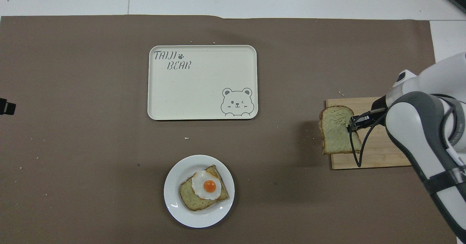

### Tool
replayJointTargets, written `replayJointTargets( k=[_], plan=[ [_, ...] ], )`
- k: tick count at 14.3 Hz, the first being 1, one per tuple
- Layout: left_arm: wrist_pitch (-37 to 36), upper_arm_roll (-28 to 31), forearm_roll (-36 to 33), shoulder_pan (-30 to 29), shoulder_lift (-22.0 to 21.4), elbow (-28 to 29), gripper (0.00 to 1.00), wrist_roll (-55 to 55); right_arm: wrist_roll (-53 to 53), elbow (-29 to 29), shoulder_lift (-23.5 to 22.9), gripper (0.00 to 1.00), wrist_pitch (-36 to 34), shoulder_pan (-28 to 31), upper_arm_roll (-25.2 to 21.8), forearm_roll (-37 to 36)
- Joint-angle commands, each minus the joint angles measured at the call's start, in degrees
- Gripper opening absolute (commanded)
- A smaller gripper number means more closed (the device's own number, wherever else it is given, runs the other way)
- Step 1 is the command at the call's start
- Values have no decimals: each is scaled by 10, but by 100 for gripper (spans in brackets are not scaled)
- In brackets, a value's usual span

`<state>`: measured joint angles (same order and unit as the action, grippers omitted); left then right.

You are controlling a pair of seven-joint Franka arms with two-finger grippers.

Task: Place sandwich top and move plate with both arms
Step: 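Carry the bread slice with the right gripper over the egg toast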

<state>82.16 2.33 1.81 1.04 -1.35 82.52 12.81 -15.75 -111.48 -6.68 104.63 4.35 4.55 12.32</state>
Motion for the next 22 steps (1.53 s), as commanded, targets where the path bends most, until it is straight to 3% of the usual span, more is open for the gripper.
replayJointTargets(
  k=[1, 4, 9, 12, 19, 22],
  plan=[
    [-14, -4, -2, -7, 0, -10, 100, 0, 30, 0, 6, 0, -7, 5, 47, 10],
    [-14, -4, -2, -7, 0, -10, 100, 1, 127, -8, 11, 0, 23, -15, 109, 10],
    [-14, -4, -2, -7, 0, -10, 100, 0, 305, -24, 12, 0, 115, -170, 110, 10],
    [-14, -4, -2, -7, 0, -10, 100, 0, 389, -25, 14, 0, 130, -234, 112, 36],
    [-14, -4, -2, -7, 0, -10, 100, 0, 484, -31, -49, 0, 252, -353, 111, 48],
    [-14, -4, -2, -8, 0, -10, 100, 1, 478, -72, -44, 0, 254, -356, 112, 46]
  ],
)
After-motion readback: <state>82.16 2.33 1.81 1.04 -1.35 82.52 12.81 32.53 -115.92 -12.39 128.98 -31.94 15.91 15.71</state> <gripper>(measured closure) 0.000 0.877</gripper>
